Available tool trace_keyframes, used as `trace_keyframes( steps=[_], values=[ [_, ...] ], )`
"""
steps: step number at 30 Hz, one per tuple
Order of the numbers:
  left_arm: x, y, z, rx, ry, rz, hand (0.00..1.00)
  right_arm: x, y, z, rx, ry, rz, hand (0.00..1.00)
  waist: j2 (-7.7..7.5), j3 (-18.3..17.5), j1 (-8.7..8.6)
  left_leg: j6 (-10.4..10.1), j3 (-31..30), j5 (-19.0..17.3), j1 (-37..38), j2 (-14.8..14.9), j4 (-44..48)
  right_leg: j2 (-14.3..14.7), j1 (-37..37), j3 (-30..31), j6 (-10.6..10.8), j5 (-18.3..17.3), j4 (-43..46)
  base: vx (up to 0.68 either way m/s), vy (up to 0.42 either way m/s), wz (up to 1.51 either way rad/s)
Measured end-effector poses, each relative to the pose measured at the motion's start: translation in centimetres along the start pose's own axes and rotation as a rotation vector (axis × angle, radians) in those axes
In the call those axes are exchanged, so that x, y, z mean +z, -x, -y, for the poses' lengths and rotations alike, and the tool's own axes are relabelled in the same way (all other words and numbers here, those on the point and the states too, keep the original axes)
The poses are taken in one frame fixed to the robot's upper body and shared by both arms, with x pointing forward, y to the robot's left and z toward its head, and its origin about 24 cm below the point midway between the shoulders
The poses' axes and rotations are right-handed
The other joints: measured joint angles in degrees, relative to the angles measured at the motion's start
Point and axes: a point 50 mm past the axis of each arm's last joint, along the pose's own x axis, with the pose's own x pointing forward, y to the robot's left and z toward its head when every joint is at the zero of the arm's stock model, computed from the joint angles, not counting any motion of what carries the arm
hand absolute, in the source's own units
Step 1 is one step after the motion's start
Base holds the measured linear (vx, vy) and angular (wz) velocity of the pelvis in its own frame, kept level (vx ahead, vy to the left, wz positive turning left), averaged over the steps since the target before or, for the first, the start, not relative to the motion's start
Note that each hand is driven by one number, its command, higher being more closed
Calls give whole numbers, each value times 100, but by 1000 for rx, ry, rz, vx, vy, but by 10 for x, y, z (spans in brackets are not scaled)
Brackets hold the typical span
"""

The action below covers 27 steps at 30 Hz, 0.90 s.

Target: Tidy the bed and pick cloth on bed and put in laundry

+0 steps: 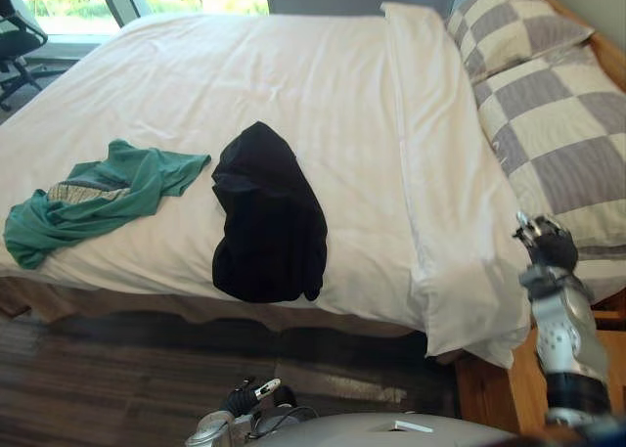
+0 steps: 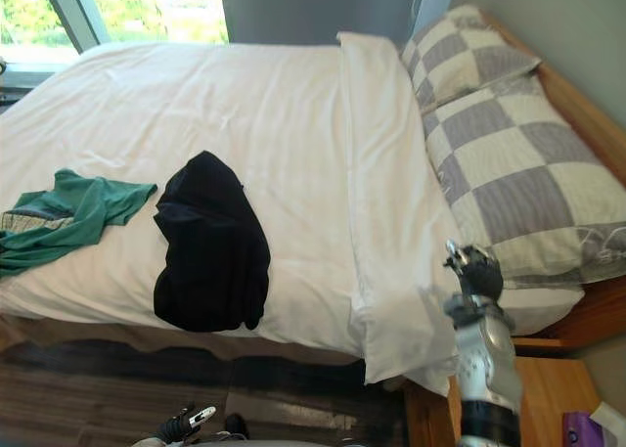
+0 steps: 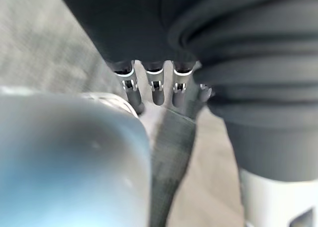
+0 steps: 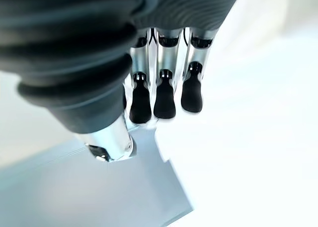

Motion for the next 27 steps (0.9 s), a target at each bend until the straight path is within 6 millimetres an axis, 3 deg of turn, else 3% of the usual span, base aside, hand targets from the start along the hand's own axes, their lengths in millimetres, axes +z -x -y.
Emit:
trace_keyframes(
  steps=[3, 5, 9, 13, 17, 19, 23, 27],
  values=[
    [25, -6, 11, -28, -13, 59, 0, 44, -30, -33, 70, -105, 124, 100, 37, 387, 27, 72, -24, 102, -397, 11, 2, 7, -429, 11, 0, 36, 170, -63, 30, 3],
    [62, -12, 33, -93, -15, 158, 0, 91, -42, -66, 159, -250, 285, 100, 60, 883, 81, 127, -27, 181, -758, 23, 3, -1, -918, 40, 7, 31, 464, -88, 43, 1],
    [105, -13, 61, -177, 24, 298, 0, 135, -32, -99, 269, -422, 443, 100, 69, 1335, 151, 191, -28, 196, -1264, 12, 188, -139, -1590, 25, 37, -159, 1056, -44, 3, 12],
    [148, -6, 88, -250, 42, 429, 0, 172, -14, -129, 375, -535, 577, 100, 114, 1783, 135, 309, -206, -261, -2503, 106, 1520, -361, -2676, 22, 30, -489, 2097, -4, -42, 19],
    [188, 5, 111, -296, 81, 530, 0, 180, -8, -142, 399, -597, 606, 100, 174, 2104, 146, 342, -499, -684, -3794, 377, 2783, -367, -3765, 8, -26, -793, 3075, -42, -24, 15],
    [199, 10, 123, -321, 113, 560, 0, 178, -9, -146, 397, -625, 596, 100, 212, 2141, 147, 350, -623, -878, -4323, 480, 3342, -393, -4219, 10, -35, -958, 3566, -41, -2, 13],
    [211, 16, 141, -311, 169, 582, 0, 157, -10, -142, 345, -753, 570, 100, 211, 2143, 131, 411, -716, -1173, -5055, 661, 4204, -438, -4895, 55, -74, -1252, 4305, -32, -30, 1],
    [214, 17, 143, -271, 260, 585, 0, 136, -7, -132, 361, -873, 617, 100, 200, 2145, 114, 432, -728, -1387, -5389, 862, 4676, -318, -5187, 173, -70, -1411, 4565, -58, -47, -19]
  ],
)
